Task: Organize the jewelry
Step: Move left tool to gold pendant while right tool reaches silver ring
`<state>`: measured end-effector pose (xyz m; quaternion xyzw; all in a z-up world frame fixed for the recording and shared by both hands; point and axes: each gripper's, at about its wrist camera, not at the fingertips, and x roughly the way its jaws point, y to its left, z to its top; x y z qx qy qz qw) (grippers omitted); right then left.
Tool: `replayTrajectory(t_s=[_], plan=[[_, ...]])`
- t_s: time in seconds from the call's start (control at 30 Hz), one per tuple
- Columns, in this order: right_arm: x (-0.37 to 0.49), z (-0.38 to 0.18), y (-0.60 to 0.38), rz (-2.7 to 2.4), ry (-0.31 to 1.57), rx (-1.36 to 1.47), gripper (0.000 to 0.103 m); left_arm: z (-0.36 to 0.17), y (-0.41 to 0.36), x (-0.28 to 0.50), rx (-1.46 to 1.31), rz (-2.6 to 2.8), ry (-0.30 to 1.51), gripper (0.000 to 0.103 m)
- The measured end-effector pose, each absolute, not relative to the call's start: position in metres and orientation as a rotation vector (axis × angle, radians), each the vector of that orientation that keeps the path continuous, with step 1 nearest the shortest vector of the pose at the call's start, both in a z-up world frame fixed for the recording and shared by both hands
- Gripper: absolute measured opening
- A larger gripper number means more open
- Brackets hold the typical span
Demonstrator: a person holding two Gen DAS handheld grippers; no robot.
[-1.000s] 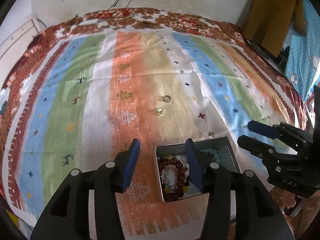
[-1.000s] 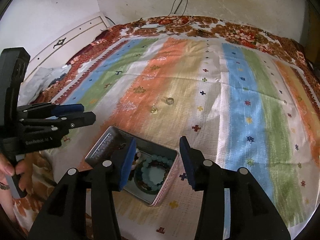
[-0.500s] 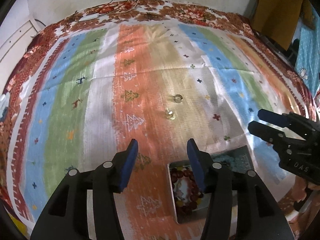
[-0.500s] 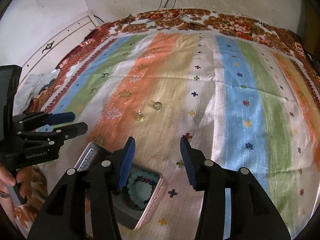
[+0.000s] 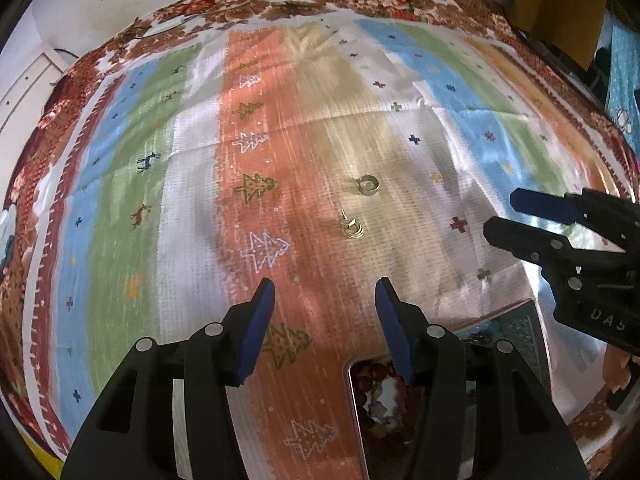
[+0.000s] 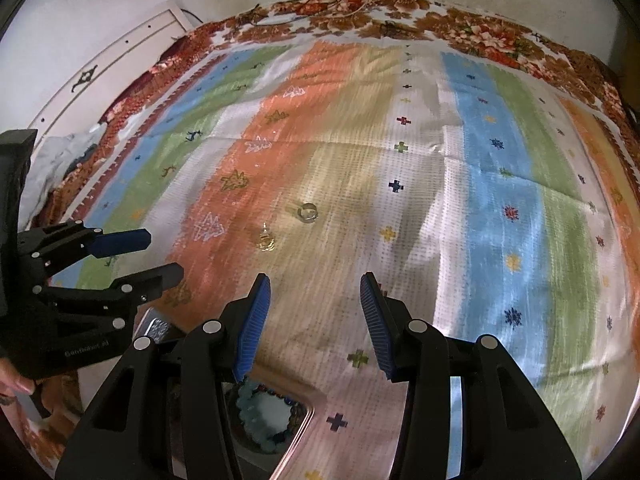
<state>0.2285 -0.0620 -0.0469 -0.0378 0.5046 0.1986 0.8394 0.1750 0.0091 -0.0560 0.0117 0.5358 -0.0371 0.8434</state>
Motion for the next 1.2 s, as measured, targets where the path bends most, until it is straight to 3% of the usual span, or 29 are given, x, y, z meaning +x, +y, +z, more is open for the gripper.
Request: replayTrajectory(t_s=[1.2], plan=[[0.294, -0.099, -0.034, 0.568, 1.142, -0.225, 0.047, -0.111, -0.002, 0.24, 0.186, -0.23, 1.222, 0.052]])
